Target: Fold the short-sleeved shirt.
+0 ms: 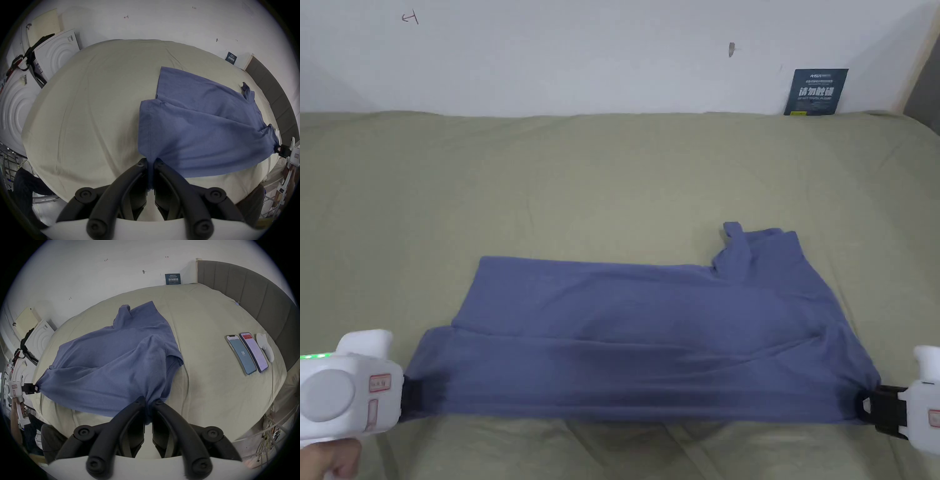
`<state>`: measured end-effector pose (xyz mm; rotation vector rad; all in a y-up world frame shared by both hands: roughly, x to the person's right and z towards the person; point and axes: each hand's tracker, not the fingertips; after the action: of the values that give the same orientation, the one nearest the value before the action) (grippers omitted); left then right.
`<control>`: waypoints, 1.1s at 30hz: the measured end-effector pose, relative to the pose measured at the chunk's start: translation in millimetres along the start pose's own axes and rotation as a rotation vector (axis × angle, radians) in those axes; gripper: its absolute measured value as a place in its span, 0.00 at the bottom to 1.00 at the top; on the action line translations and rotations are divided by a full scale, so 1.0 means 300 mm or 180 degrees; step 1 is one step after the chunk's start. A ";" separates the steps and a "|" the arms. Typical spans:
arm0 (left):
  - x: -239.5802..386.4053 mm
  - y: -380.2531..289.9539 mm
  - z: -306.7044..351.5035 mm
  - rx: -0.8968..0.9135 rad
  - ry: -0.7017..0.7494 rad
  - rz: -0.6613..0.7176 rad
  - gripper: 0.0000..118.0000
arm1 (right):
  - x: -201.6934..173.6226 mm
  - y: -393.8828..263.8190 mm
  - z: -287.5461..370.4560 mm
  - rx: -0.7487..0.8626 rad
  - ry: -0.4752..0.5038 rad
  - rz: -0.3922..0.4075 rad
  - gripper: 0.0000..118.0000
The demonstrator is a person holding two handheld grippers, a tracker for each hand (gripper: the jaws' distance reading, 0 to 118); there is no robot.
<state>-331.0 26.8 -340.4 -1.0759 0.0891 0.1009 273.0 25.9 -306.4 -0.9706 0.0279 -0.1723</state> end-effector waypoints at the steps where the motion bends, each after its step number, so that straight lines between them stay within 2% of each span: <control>1: -0.003 -0.038 0.019 0.0005 -0.0001 -0.0007 0.05 | 0.002 -0.025 0.014 -0.0013 -0.0001 0.0037 0.07; 5: -0.004 -0.176 0.077 -0.0014 -0.0043 0.0039 0.05 | 0.046 -0.119 0.020 -0.0118 -0.0002 0.0061 0.07; 7: -0.014 -0.200 0.057 -0.0027 -0.0044 0.0022 0.05 | 0.063 -0.138 0.007 -0.0174 -0.0002 -0.0019 0.07; 11: -0.005 -0.215 0.031 -0.0084 -0.0002 0.0059 0.05 | 0.036 -0.158 0.010 -0.0228 -0.0042 -0.0065 0.08; 12: -0.007 -0.216 0.027 -0.0067 -0.0019 0.0088 0.11 | 0.046 -0.155 -0.006 -0.0242 -0.0031 -0.0101 0.12; 13: -0.013 -0.213 0.023 -0.0071 -0.0051 0.0079 0.37 | 0.058 -0.151 -0.014 -0.0265 0.0000 -0.0160 0.29; 14: -0.017 -0.208 0.022 -0.0075 -0.0053 0.0083 0.84 | 0.066 -0.149 -0.012 -0.0253 -0.0005 -0.0225 0.74; 16: -0.021 -0.205 0.023 -0.0120 0.0099 0.0082 0.95 | 0.077 -0.153 0.005 -0.0259 -0.0063 -0.0218 0.92; 17: -0.031 -0.205 0.045 -0.0007 0.0068 0.0053 0.96 | 0.084 -0.159 0.026 -0.0206 -0.0098 -0.0204 0.98; 18: -0.039 -0.197 0.066 0.0074 0.0060 0.0044 0.95 | 0.086 -0.156 0.063 -0.0020 -0.0080 -0.0219 0.99; 21: -0.043 -0.163 0.119 0.0247 0.0044 0.0118 0.95 | 0.073 -0.131 0.123 0.0094 -0.0246 -0.0220 0.98; 23: -0.029 -0.122 0.161 0.0529 -0.0093 0.0197 0.90 | 0.060 -0.094 0.148 0.0234 -0.0041 -0.0298 0.97; 24: -0.019 -0.095 0.168 0.0580 -0.0144 0.0192 0.81 | 0.044 -0.071 0.163 0.0328 0.0001 -0.0283 0.94; 25: -0.007 -0.067 0.168 0.0626 -0.0147 0.0170 0.65 | 0.029 -0.052 0.173 0.0452 0.0055 -0.0256 0.85; 26: 0.009 -0.035 0.160 0.0616 -0.0129 0.0135 0.26 | 0.011 -0.030 0.179 0.0558 0.0029 -0.0232 0.47; 27: 0.024 -0.006 0.146 0.0652 -0.0140 0.0157 0.05 | -0.011 -0.005 0.174 0.0604 -0.0059 -0.0170 0.07; 28: 0.037 0.023 0.133 0.0691 -0.0145 0.0177 0.05 | -0.041 0.012 0.167 0.0765 -0.0102 -0.0107 0.00; 30: 0.067 0.087 0.098 0.0642 -0.0232 0.0098 0.05 | -0.078 0.062 0.153 0.0758 -0.0024 -0.0030 0.00; 33: 0.115 0.183 0.034 0.0677 -0.0158 -0.0008 0.05 | -0.155 0.130 0.125 0.0862 -0.0104 0.0030 0.00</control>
<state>-303.5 62.8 -387.7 -0.8604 0.0523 0.1131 236.1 85.5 -319.9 -0.7028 -0.0204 -0.1471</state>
